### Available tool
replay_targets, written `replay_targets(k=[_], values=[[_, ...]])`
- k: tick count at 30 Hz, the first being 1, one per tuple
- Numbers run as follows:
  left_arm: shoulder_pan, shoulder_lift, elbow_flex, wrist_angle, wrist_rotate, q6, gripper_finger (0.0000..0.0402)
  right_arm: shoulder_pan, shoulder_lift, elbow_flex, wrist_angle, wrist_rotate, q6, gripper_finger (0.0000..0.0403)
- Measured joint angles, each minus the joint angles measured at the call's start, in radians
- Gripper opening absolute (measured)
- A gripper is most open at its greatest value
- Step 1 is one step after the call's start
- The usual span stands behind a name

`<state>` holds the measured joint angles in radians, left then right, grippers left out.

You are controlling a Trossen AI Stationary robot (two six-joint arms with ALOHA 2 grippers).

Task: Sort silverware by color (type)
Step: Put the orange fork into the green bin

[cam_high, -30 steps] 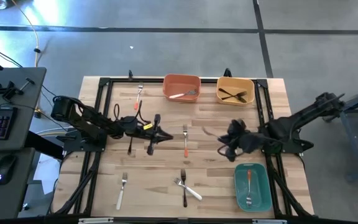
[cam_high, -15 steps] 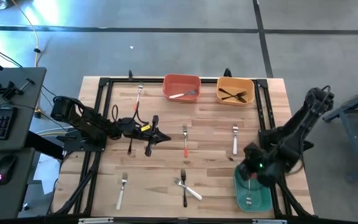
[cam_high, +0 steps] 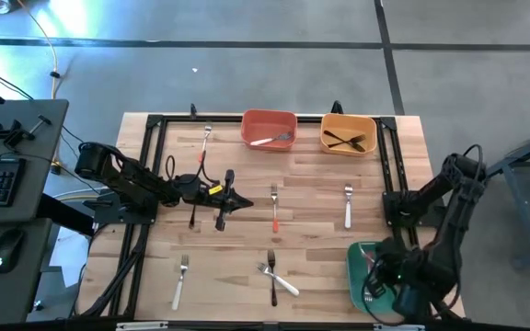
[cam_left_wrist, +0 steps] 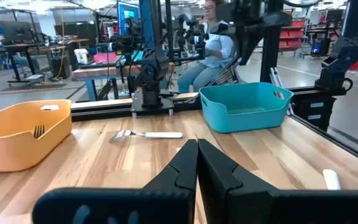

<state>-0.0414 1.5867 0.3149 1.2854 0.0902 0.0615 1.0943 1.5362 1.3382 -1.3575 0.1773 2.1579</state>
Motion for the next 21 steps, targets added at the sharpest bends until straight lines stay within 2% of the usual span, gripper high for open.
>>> replay_targets(k=[4,7,12,15,21], values=[[-0.001,0.000,0.000,-0.006,-0.008,-0.013,0.0001,-0.021,0.058,0.004,0.010,-0.114,-0.009,0.0000],[-0.001,0.000,0.000,-0.008,-0.010,-0.008,0.0001,-0.029,0.070,0.004,0.012,-0.162,-0.017,0.0000],[-0.001,0.000,-0.004,-0.024,-0.010,-0.012,0.0001,-0.034,0.064,0.004,0.001,-0.152,-0.019,0.0000],[-0.001,-0.019,-0.048,0.005,-0.010,-0.014,0.0001,-0.035,0.064,0.000,-0.004,-0.147,-0.019,0.0000],[-0.001,-0.160,-0.199,0.074,-0.022,-0.026,0.0001,-0.061,0.064,-0.014,0.003,-0.147,-0.076,0.0000]])
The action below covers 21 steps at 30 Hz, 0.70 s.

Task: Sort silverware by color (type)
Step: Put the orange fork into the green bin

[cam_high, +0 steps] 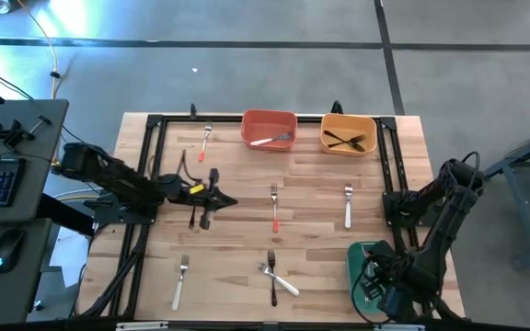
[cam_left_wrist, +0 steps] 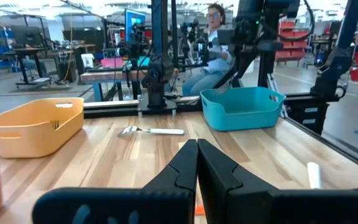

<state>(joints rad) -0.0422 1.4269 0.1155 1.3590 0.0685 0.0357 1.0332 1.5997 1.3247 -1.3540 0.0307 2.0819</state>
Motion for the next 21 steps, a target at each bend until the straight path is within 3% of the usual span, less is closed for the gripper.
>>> replay_targets(k=[5,21], values=[[0.004,-0.144,-0.106,-0.011,-0.017,0.008,0.0001,-0.051,0.000,0.000,0.017,-0.018,-0.074,0.0000],[0.018,-0.502,-0.103,-0.407,-0.057,0.037,0.0001,-0.066,0.045,0.000,0.048,-0.027,-0.105,0.0000]])
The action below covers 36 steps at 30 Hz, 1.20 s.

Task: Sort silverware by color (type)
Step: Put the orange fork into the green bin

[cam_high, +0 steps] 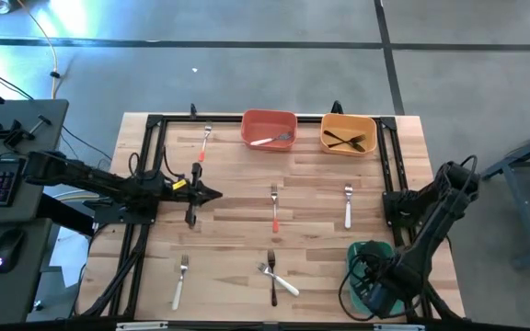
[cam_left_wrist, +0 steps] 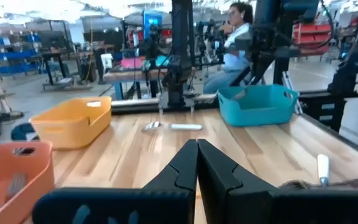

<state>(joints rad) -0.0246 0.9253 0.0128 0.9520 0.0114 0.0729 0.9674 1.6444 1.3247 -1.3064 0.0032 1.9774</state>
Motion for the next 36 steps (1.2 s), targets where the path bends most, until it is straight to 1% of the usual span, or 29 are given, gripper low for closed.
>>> replay_targets(k=[8,17,23,27,36], values=[[-0.002,-0.106,0.000,-0.122,-0.028,0.001,0.0001,0.001,0.042,0.000,0.025,0.000,-0.012,0.0000],[-0.003,-0.129,0.000,-0.168,-0.028,0.009,0.0001,-0.012,0.074,-0.005,0.066,-0.015,-0.059,0.0000],[-0.003,-0.129,0.000,-0.179,-0.028,0.010,0.0001,-0.033,0.074,-0.129,0.188,-0.102,-0.075,0.0000],[-0.003,-0.129,0.000,-0.180,-0.028,0.010,0.0001,-0.058,0.072,-0.193,0.243,-0.136,-0.107,0.0000],[-0.003,-0.129,0.000,-0.200,-0.028,0.010,0.0001,-0.086,0.071,-0.215,0.286,-0.148,-0.233,0.0003]])
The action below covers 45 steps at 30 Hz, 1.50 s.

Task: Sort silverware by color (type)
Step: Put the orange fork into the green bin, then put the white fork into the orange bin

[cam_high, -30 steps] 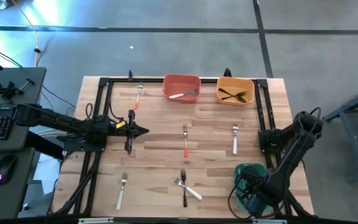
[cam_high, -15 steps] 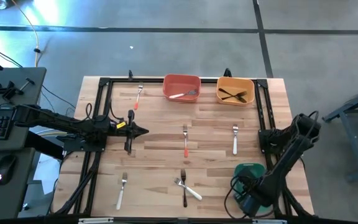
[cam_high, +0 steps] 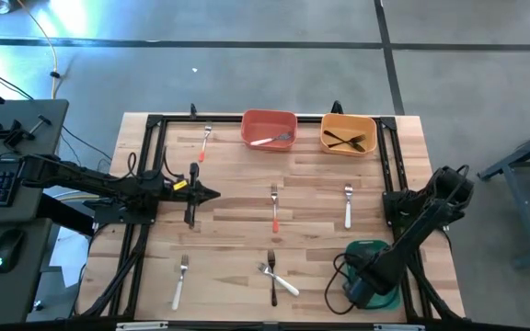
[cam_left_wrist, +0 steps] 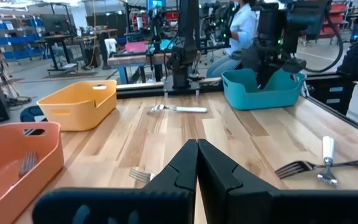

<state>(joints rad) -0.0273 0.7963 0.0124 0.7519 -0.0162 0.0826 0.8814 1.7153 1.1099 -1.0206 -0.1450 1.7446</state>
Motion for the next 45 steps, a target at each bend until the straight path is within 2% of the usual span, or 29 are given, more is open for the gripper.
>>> replay_targets(k=[4,9,14,17,19,22,24,26,28,32,39,45], values=[[0.000,0.000,0.000,-0.017,0.000,0.000,0.0001,0.001,0.000,0.000,-0.007,-0.012,-0.022,0.0034],[0.000,0.000,0.000,-0.018,0.000,0.000,0.0001,0.002,0.000,0.000,-0.012,-0.031,-0.037,0.0099],[0.000,0.000,0.000,-0.018,0.000,0.000,0.0001,0.002,-0.012,0.001,-0.014,-0.109,-0.083,0.0138],[0.000,0.000,0.000,-0.018,0.000,0.000,0.0001,0.002,-0.030,0.027,-0.069,-0.124,-0.086,0.0132],[0.000,0.000,0.000,-0.018,0.000,0.000,0.0001,0.003,-0.043,0.065,-0.140,-0.087,-0.087,0.0117],[0.000,0.000,0.000,-0.018,0.000,0.000,0.0001,0.003,-0.049,0.139,-0.230,0.012,-0.106,0.0080],[0.000,0.000,0.000,-0.019,0.000,0.000,0.0001,0.003,-0.050,0.184,-0.228,0.119,-0.152,0.0049],[0.000,0.000,0.000,-0.021,0.000,0.000,0.0001,-0.004,-0.050,0.208,-0.170,0.238,-0.220,0.0017],[0.000,0.000,0.000,-0.024,0.000,0.000,0.0001,-0.021,-0.050,0.211,-0.063,0.333,-0.324,0.0007],[0.000,0.000,0.000,-0.023,0.000,0.000,0.0001,-0.076,-0.047,0.184,0.135,0.455,-0.505,0.0039],[0.000,0.000,0.000,-0.023,0.000,0.000,0.0001,-0.202,-0.023,0.101,0.426,0.489,-0.759,0.0120],[0.000,0.000,0.000,-0.027,0.000,-0.003,0.0001,-0.289,0.088,0.103,0.515,0.400,-0.831,0.0171]])
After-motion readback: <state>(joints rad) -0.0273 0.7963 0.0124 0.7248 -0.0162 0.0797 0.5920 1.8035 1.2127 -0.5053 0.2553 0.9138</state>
